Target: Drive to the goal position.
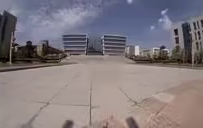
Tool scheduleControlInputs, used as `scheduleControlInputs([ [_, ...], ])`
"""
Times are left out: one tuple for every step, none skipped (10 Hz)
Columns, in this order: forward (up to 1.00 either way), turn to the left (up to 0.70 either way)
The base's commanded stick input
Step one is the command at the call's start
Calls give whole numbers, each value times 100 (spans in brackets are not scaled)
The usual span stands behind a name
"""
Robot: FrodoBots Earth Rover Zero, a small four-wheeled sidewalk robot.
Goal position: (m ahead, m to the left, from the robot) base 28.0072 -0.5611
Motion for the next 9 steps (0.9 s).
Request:
scheduleControlInputs([
  [70,0],
  [70,0],
  [70,0],
  [70,0],
  [70,0],
  [70,0],
  [70,0],
  [70,0],
  [70,0],
])
